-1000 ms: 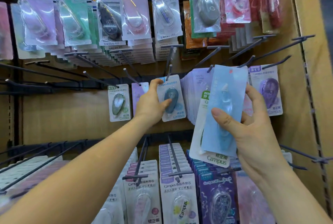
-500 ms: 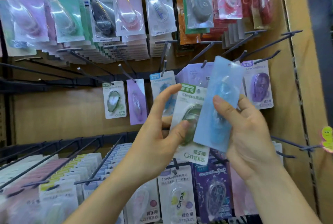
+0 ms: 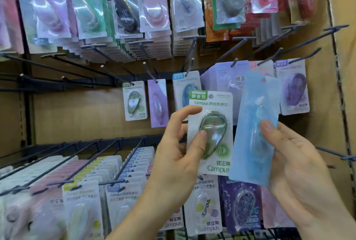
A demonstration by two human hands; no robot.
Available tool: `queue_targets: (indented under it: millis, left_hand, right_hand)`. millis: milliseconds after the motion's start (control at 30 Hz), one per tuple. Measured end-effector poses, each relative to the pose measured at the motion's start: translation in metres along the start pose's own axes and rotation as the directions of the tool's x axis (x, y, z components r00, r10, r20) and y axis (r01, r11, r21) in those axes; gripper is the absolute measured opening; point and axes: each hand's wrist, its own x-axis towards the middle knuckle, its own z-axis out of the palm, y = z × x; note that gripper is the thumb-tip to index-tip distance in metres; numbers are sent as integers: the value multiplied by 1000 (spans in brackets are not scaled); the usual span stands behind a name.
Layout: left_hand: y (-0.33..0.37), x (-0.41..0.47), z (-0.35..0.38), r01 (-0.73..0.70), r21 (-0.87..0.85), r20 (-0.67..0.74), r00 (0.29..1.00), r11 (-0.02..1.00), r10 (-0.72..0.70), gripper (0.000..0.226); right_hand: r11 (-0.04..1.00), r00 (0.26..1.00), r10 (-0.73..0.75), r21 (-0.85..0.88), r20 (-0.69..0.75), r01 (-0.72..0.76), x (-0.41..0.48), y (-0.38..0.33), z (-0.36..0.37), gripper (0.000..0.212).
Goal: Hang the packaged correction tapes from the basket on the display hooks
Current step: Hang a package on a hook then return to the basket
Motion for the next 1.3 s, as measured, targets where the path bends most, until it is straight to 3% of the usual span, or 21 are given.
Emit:
queue_targets:
  millis: [67, 167, 333, 400, 533, 733, 833, 1067, 1300]
  left_hand:
    - [1, -1, -3, -21, -32, -61, 998, 999, 19, 38]
    - [3, 3, -16, -42, -79, -124, 992, 996, 32, 50]
    - [9, -2, -44, 31, -192, -106, 993, 981, -53, 66]
    - [14, 4, -58, 68, -246, -172, 979, 967, -113, 57]
    - [26, 21, -87, 121, -329, -295, 929, 936, -224, 12]
    - [29, 40, -117, 130, -390, -330, 904, 912, -270, 11]
    - [33, 51, -130, 145, -410, -283, 918, 901, -277, 7]
    - [37, 71, -159, 239, -240, -234, 926, 941, -295, 14]
    - [29, 105, -174, 37, 41, -376, 926, 998, -19, 5]
  right_hand:
    - [999, 997, 51, -22, 50, -50, 0, 7, 6, 35]
    - [987, 988, 89, -148, 127, -70, 2, 23, 23, 61]
    - [979, 996, -43, -195, 77, 58, 3, 40, 47, 33]
    - [964, 993, -67, -249, 102, 91, 0, 43, 52, 33]
    - [933, 989, -81, -339, 122, 119, -6, 49, 66, 31]
    - [901, 984, -102, -405, 143, 153, -8, 66, 101, 34]
    - [902, 982, -141, -393, 123, 178, -6, 77, 120, 39]
    - [919, 981, -187, -344, 52, 193, 9, 93, 153, 32]
    - [975, 991, -129, -186, -29, 121, 30, 107, 180, 15]
